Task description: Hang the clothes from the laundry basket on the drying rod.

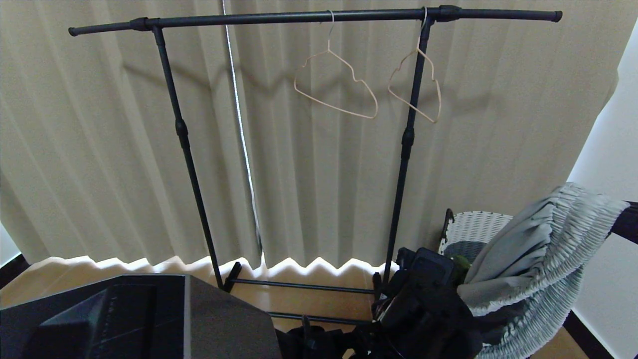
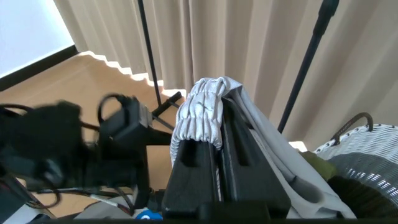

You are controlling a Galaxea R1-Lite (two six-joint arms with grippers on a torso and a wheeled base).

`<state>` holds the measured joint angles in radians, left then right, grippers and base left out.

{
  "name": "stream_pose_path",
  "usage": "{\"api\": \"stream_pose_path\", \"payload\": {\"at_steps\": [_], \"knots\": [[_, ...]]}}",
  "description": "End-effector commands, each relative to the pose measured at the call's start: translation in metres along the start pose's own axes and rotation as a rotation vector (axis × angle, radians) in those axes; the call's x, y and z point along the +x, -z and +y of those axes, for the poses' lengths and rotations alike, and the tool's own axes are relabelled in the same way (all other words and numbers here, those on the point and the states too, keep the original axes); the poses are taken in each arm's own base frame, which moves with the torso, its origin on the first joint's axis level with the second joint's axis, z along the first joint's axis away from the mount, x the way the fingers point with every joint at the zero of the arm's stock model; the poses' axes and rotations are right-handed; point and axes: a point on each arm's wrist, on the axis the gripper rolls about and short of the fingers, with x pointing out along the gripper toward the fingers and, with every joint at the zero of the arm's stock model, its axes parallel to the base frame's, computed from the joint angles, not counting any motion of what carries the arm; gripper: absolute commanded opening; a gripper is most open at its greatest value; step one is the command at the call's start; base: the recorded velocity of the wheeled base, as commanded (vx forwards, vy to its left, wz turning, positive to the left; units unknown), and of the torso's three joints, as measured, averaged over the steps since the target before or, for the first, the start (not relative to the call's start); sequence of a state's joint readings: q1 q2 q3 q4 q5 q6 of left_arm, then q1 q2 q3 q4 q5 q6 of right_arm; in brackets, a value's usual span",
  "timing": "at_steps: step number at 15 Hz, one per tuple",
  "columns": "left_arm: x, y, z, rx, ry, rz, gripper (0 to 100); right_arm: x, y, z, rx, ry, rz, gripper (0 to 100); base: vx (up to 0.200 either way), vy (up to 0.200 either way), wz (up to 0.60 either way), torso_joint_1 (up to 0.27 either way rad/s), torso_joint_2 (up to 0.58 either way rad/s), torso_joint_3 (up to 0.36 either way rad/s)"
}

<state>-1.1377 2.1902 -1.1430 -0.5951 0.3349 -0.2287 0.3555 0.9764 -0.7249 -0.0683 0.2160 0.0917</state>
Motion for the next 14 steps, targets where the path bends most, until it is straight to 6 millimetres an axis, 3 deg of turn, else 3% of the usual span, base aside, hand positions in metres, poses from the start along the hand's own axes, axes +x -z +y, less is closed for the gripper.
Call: {"api": "stream_pose_path", "payload": {"at_steps": [1,6,7,12,14], "knots": [[0.001,0.010,0.002,0.011,-0.016,0.028,100,-0.002,-0.001,0.000,-0.002,-0.001,-0.008,0,0.000,0.000,0.00,0.000,0.00,0.000],[-0.009,0.015,0.007,0.021,-0.088,0.034,100,-0.002,-0.003,0.001,-0.003,-0.002,-0.014,0,0.000,0.000,0.00,0.000,0.00,0.000],[-0.017,0.017,0.008,0.026,-0.081,0.043,0,-0.001,-0.002,0.001,0.000,-0.002,-0.010,0,0.000,0.000,0.00,0.000,0.00,0.000],[-0.035,0.025,-0.004,0.048,-0.073,-0.022,0,0.000,0.001,0.000,0.003,0.000,0.004,0,0.000,0.000,0.00,0.000,0.00,0.000],[-0.055,0.005,0.008,0.059,-0.070,-0.059,0,0.002,0.002,0.000,0.005,0.001,0.014,0,0.000,0.000,0.00,0.000,0.00,0.000]]}}
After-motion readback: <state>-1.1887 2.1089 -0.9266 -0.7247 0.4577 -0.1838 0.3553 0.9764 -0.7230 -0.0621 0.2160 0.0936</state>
